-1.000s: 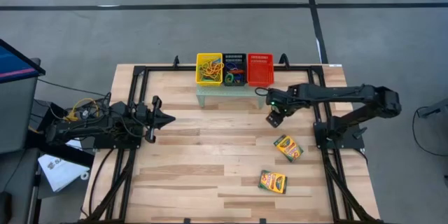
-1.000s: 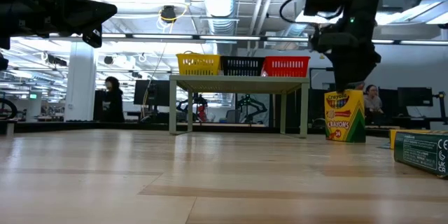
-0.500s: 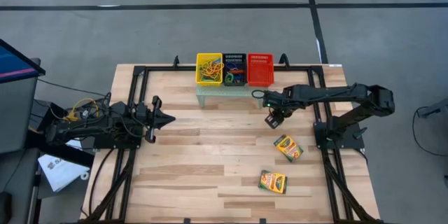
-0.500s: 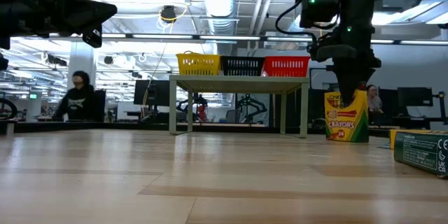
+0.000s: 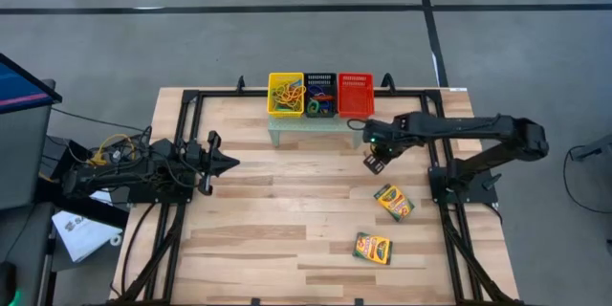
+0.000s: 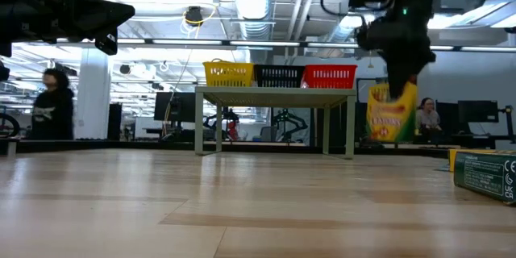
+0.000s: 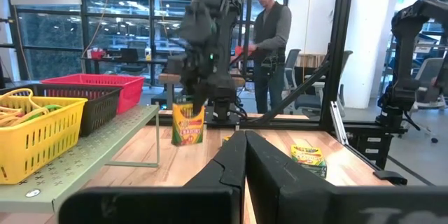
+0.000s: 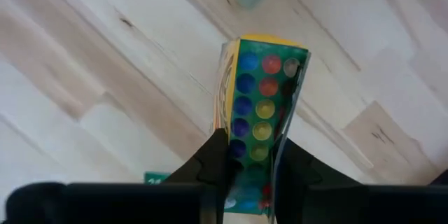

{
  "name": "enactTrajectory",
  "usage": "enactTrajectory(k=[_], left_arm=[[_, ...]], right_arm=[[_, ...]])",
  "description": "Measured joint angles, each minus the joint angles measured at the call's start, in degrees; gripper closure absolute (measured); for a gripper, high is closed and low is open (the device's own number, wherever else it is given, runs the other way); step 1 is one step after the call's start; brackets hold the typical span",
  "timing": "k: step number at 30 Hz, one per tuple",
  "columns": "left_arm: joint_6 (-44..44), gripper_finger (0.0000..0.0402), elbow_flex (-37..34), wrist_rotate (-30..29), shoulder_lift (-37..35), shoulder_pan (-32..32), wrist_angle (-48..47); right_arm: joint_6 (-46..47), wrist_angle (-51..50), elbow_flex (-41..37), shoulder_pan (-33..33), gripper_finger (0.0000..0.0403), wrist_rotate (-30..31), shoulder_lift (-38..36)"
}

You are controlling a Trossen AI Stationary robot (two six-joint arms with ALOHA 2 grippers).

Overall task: Pick & Place Office Desk Supplies
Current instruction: Put the top yellow crayon box into the red bin on the shelf

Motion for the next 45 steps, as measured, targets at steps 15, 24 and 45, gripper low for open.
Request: enactTrajectory(k=[15, 24, 45], left_arm=[[0.0, 0.0402, 0.0, 0.0, 0.0, 0.0, 0.0], [0.0, 0.0402, 0.0, 0.0, 0.0, 0.0, 0.0], [0.0, 0.0402, 0.0, 0.0, 0.0, 0.0, 0.0]], right_arm=[[-12.7, -14.1, 29.6, -1.7, 0.0338, 0.4, 2.2], [-30.6, -17.4, 48.6, -10.5, 0.0338, 3.3, 10.5], [-69.6, -23.1, 66.5, -24.5, 0.0338, 0.9, 29.0]])
